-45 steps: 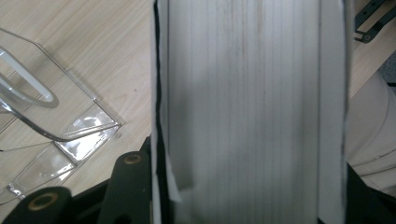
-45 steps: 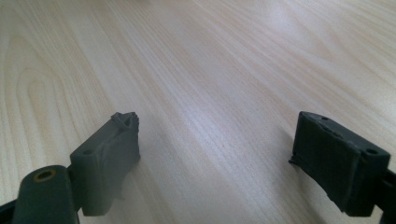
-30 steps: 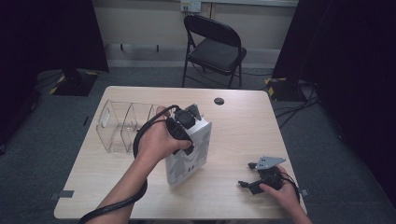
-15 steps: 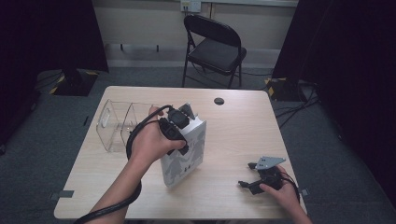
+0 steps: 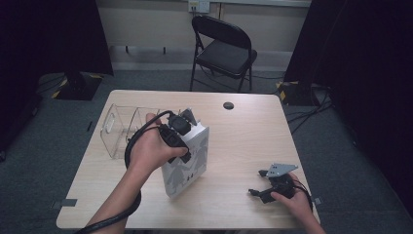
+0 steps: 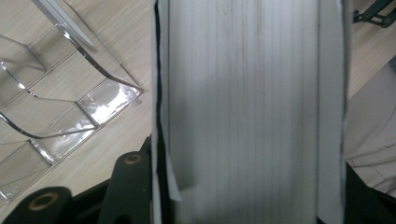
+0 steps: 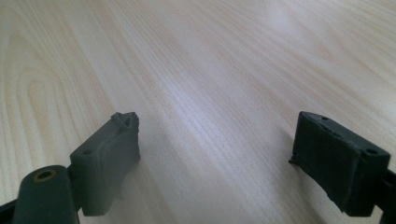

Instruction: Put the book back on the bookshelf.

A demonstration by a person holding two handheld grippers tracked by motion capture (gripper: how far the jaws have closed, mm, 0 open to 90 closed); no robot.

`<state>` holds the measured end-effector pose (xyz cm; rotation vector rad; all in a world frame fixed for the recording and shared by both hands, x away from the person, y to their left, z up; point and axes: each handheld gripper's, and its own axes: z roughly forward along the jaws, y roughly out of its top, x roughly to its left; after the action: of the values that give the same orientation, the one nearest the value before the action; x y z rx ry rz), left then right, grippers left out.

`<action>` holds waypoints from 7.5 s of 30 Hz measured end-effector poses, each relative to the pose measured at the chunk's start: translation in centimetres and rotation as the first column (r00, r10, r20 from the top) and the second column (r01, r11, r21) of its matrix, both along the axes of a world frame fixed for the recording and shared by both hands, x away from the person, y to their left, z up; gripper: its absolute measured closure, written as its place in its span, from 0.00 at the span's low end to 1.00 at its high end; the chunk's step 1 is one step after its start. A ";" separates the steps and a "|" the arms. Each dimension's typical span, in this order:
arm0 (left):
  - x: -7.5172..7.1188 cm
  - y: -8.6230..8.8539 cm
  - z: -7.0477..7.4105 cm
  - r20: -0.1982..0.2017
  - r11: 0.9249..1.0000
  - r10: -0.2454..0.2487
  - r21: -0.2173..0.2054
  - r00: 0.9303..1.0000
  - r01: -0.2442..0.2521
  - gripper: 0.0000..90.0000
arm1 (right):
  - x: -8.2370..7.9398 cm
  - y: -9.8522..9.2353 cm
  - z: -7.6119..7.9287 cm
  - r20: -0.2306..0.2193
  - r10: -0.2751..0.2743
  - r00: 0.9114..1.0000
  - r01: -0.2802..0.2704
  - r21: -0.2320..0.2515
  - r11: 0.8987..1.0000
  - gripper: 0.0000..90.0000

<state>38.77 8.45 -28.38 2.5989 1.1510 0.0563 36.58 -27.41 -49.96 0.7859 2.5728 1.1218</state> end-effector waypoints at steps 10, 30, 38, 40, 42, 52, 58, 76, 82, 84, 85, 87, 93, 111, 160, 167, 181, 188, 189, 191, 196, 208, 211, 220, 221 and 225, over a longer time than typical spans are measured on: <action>-0.3 0.8 0.1 -0.005 1.000 0.013 -0.006 1.000 -0.013 0.59 | 0.0 0.0 0.0 0.000 0.000 1.000 0.000 0.000 1.000 0.15; -0.8 2.7 -0.1 -0.018 0.998 0.055 -0.030 0.998 -0.056 0.59 | 0.0 0.0 0.0 0.002 -0.001 1.000 0.001 0.001 1.000 0.15; -1.0 3.4 -0.3 -0.023 0.997 0.070 -0.010 0.997 -0.070 0.59 | 0.0 0.0 0.0 0.002 -0.002 1.000 0.002 0.001 1.000 0.15; -1.0 3.5 -0.3 -0.036 0.997 0.073 -0.014 0.997 -0.073 0.59 | 0.0 0.0 0.0 0.002 -0.001 1.000 0.001 0.001 1.000 0.15; -1.1 3.7 -0.3 -0.042 0.997 0.075 -0.020 0.996 -0.076 0.59 | 0.0 0.0 0.0 0.002 -0.002 1.000 0.002 0.001 1.000 0.15; -1.3 4.9 -0.3 -0.035 0.994 0.102 -0.031 0.994 -0.103 0.58 | 0.0 0.0 0.0 0.002 -0.002 1.000 0.001 0.001 1.000 0.15; -1.5 5.6 -0.6 -0.027 0.994 0.108 -0.019 0.994 -0.108 0.58 | 0.0 0.0 0.0 0.002 -0.001 1.000 0.001 0.001 1.000 0.15; -2.0 7.6 -0.4 -0.025 0.988 0.154 -0.028 0.988 -0.155 0.58 | 0.0 0.0 0.0 0.003 -0.001 1.000 0.001 0.001 1.000 0.15; -2.2 7.9 -0.3 -0.029 0.984 0.175 -0.027 0.984 -0.175 0.58 | 0.0 0.0 0.0 0.003 -0.001 1.000 0.001 0.001 1.000 0.15; -2.1 8.2 -0.2 -0.026 0.988 0.154 -0.014 0.988 -0.154 0.59 | 0.0 0.0 0.0 0.002 -0.001 1.000 0.001 0.001 1.000 0.15; -2.2 8.1 -0.3 -0.033 0.985 0.172 -0.022 0.985 -0.173 0.59 | 0.0 0.0 0.0 0.003 -0.001 1.000 0.001 0.001 1.000 0.15; -2.1 8.3 -0.2 -0.025 0.986 0.163 -0.014 0.986 -0.163 0.59 | 0.0 0.0 0.0 0.003 -0.001 1.000 0.001 0.001 1.000 0.15; -2.1 8.7 0.1 -0.019 0.984 0.176 -0.020 0.984 -0.176 0.59 | 0.0 0.0 0.0 0.003 -0.001 1.000 0.001 0.001 1.000 0.15; -1.1 9.4 -0.3 -0.017 0.967 0.256 -0.014 0.967 -0.256 0.59 | 0.0 0.0 0.0 0.002 -0.001 1.000 0.001 0.001 1.000 0.15; 2.3 8.8 -0.6 -0.009 0.938 0.347 0.003 0.938 -0.347 0.59 | 0.0 0.0 0.0 0.000 -0.003 1.000 0.003 0.001 1.000 0.15; 2.8 8.6 -0.8 -0.004 0.936 0.353 0.003 0.936 -0.353 0.59 | 0.0 0.0 0.0 0.001 -0.002 1.000 0.002 0.001 1.000 0.15; 3.7 8.4 -0.8 0.004 0.934 0.358 0.003 0.934 -0.358 0.59 | 0.0 0.0 0.0 -0.002 -0.001 1.000 0.001 0.000 1.000 0.15; 4.1 8.3 -0.8 -0.001 0.927 0.374 0.010 0.927 -0.374 0.59 | 0.0 0.0 0.0 -0.002 -0.001 1.000 0.001 0.000 1.000 0.15; 4.2 8.2 -0.8 0.000 0.926 0.377 0.006 0.926 -0.377 0.59 | 0.0 0.0 0.0 -0.002 -0.002 1.000 0.002 0.000 1.000 0.15; 4.3 8.2 -0.8 0.009 0.925 0.379 0.012 0.925 -0.379 0.59 | 0.0 0.0 0.0 -0.003 -0.002 1.000 0.002 0.000 1.000 0.15; 4.6 8.1 -0.6 0.003 0.924 0.382 0.010 0.924 -0.382 0.59 | 0.0 0.0 0.0 -0.001 0.000 1.000 0.000 0.000 1.000 0.15; 5.4 7.8 -0.4 0.008 0.917 0.399 0.008 0.917 -0.399 0.59 | 0.0 0.0 0.0 -0.001 0.002 1.000 -0.002 0.000 1.000 0.15; 5.6 7.8 -0.4 0.002 0.915 0.403 0.012 0.915 -0.403 0.59 | 0.0 0.0 0.0 -0.001 0.002 1.000 -0.002 0.000 1.000 0.15; 6.2 7.6 -0.4 -0.002 0.911 0.411 0.015 0.912 -0.411 0.59 | 0.0 0.0 0.0 -0.001 0.002 1.000 -0.002 0.000 1.000 0.15; 6.2 7.5 -0.5 -0.001 0.910 0.414 0.016 0.910 -0.414 0.59 | 0.0 0.0 0.0 -0.001 0.002 1.000 -0.002 0.000 1.000 0.15; 6.4 7.5 -0.6 -0.004 0.910 0.415 0.011 0.910 -0.415 0.59 | 0.0 0.0 0.0 -0.001 0.002 1.000 -0.002 0.000 1.000 0.15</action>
<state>45.18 15.93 -28.93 2.3151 1.6902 0.1444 36.58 -27.42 -49.96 0.7840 2.5746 1.1222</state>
